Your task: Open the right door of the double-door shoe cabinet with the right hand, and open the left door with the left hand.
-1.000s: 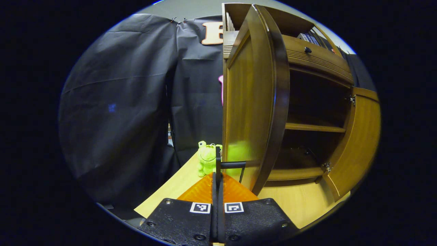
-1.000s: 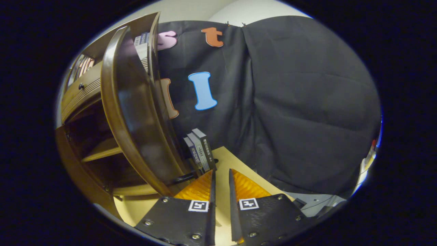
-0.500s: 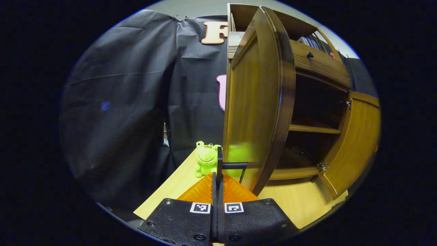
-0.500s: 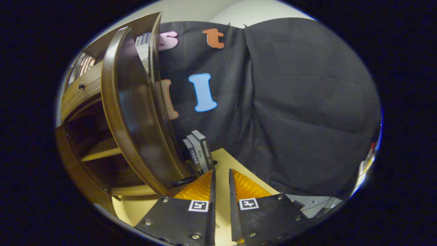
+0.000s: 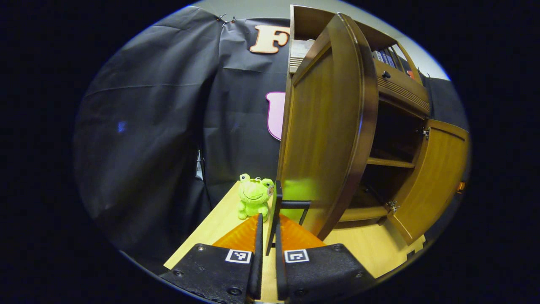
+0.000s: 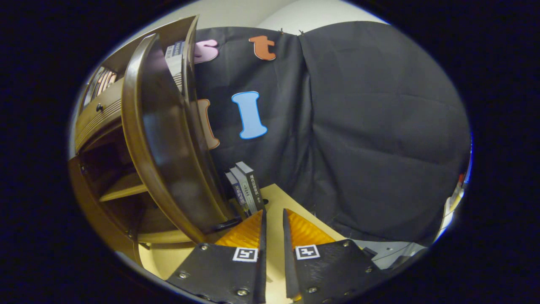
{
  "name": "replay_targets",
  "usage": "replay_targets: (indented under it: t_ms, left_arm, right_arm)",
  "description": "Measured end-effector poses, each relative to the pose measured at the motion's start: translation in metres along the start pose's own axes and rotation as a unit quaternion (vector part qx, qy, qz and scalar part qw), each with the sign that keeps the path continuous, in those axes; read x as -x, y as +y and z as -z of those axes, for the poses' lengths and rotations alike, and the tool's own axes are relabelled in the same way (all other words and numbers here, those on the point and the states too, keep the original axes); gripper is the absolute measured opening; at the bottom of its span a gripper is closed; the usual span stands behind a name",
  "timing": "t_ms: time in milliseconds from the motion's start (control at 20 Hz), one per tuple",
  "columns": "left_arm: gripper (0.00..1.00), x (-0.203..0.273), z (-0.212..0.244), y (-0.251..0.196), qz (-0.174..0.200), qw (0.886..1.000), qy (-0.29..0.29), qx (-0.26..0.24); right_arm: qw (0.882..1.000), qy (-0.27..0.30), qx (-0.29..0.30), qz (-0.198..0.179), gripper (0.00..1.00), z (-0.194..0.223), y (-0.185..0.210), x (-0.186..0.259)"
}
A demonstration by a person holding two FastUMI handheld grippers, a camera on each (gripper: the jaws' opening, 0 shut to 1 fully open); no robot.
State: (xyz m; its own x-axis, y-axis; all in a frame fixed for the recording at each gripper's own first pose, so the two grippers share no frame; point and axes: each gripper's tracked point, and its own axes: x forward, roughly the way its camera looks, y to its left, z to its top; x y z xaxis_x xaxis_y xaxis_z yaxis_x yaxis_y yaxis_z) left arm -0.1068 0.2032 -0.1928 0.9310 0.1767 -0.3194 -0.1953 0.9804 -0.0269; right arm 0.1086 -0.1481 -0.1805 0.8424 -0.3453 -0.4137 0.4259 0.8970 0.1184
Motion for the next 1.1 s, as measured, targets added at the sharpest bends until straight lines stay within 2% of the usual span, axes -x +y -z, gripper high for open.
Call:
replay_targets:
  t_ms: [50, 150, 300, 550, 650, 750, 800, 950, 1050, 1100]
  left_arm:
    - [0.14, 0.001, 0.000, 0.003, 0.000, 1.000, 0.001, 0.000]
    - [0.25, 0.001, 0.002, 0.012, -0.004, 1.000, 0.004, 0.002]
    - [0.63, 0.005, 0.004, 0.018, -0.007, 1.000, 0.010, 0.008]
    - [0.65, 0.014, 0.002, 0.024, -0.024, 1.000, 0.011, 0.001]
    - [0.65, 0.023, 0.000, 0.038, -0.047, 0.999, 0.009, -0.009]
    - [0.65, 0.033, -0.004, 0.064, -0.086, 0.996, 0.005, -0.009]
    - [0.65, 0.038, -0.008, 0.076, -0.103, 0.995, 0.001, -0.002]
    - [0.65, 0.055, -0.032, 0.087, -0.115, 0.992, -0.028, 0.038]
    - [0.62, 0.063, -0.053, 0.094, -0.129, 0.989, -0.052, 0.046]
    - [0.65, 0.067, -0.066, 0.095, -0.134, 0.988, -0.065, 0.045]
  right_arm:
    - [1.000, 0.000, 0.001, 0.000, 0.18, 0.000, 0.000, 0.001]
    - [1.000, -0.001, 0.006, 0.000, 0.18, 0.001, 0.000, 0.000]
    - [1.000, -0.002, 0.018, 0.000, 0.18, 0.001, 0.000, 0.001]
    - [1.000, -0.001, 0.018, 0.005, 0.18, 0.005, 0.000, 0.003]
    - [1.000, -0.002, 0.027, 0.012, 0.18, 0.008, -0.002, 0.005]
    - [0.999, -0.012, 0.030, 0.024, 0.18, 0.004, -0.006, 0.007]
    - [0.999, -0.020, 0.028, 0.030, 0.18, -0.001, -0.008, 0.008]
    - [0.997, -0.053, 0.027, 0.044, 0.18, -0.027, -0.015, 0.009]
    - [0.996, -0.072, 0.028, 0.048, 0.18, -0.046, -0.018, 0.012]
    - [0.995, -0.080, 0.029, 0.050, 0.18, -0.056, -0.020, 0.014]
